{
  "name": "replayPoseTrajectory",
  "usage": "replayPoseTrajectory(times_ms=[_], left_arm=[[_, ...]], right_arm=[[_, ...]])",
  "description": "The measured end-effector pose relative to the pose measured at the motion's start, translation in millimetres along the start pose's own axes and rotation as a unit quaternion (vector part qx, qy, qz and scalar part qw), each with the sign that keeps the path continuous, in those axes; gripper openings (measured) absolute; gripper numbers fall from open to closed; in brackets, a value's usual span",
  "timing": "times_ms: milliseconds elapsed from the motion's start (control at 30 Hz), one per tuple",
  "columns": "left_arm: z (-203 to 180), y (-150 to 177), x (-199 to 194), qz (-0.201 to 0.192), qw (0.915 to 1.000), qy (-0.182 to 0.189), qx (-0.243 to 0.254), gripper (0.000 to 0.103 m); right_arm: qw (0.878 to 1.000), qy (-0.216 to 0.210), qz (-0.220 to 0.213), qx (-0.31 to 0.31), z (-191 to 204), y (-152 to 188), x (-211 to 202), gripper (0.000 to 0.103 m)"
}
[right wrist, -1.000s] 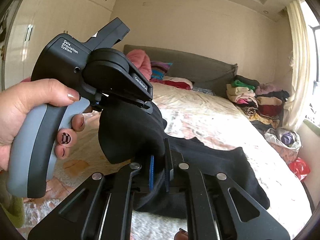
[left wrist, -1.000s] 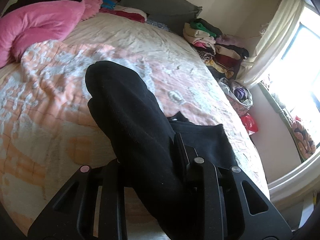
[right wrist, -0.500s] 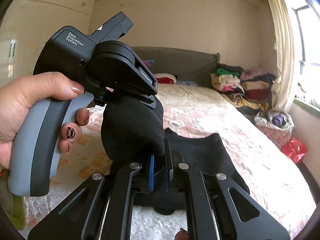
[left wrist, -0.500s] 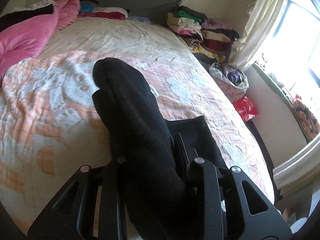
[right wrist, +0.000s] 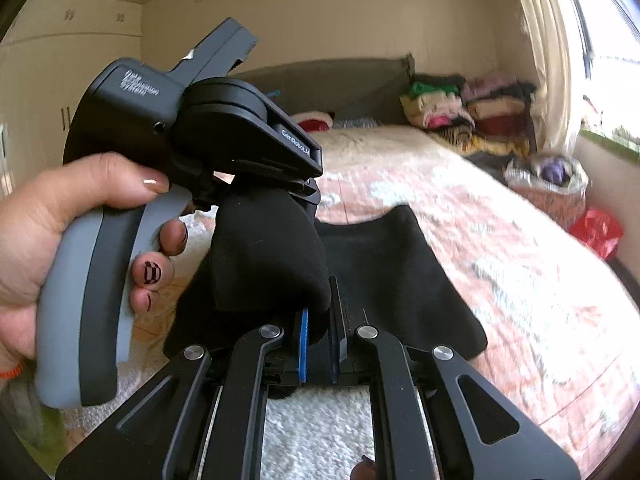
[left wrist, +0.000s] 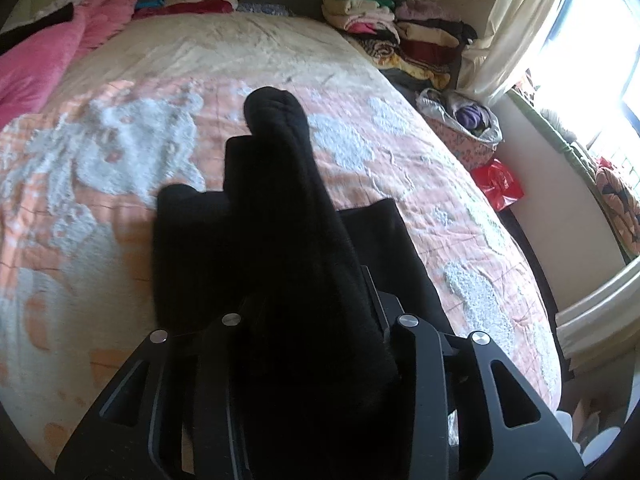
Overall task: Fold small clothes
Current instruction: 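Lift the gripped edge with both grippers and fold it over the other half, then lay the folded half down and open both grippers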
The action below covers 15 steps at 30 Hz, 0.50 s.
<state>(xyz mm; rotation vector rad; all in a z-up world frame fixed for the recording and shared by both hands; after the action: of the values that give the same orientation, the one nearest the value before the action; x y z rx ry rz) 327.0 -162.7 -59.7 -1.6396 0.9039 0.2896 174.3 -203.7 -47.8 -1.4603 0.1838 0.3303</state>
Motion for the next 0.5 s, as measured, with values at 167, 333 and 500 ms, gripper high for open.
replayPoseTrajectory(times_ms=[167,333,500], left_arm=[[-8,4,20,0.007,0.9998,0.018,-0.008,0.053],[-10,2,20,0.004,0.9940,0.085,-0.068,0.079],[15,0,-8,-0.041,0.9906,0.080,-0.104,0.079]], right_arm=[[0.998,-0.010,0.028,0.055,-14,10,6,0.008],[0.992,-0.027,0.050,0.114,-31,18,14,0.011],[0.966,-0.047,0.090,0.236,-66,40,23,0.025]])
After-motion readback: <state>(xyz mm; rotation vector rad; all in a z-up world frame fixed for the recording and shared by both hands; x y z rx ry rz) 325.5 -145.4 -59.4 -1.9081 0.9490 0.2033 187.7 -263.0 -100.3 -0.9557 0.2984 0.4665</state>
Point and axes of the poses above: each gripper's, at about its wrist camera, not at the fingertips, and x roughly the way its jaws point, z to its left, y to its underside, the point moved 7 cm from there along x, roughly the way its jaws point, and after that the axes turned 11 degrees about -z, right-handed, at the moved point
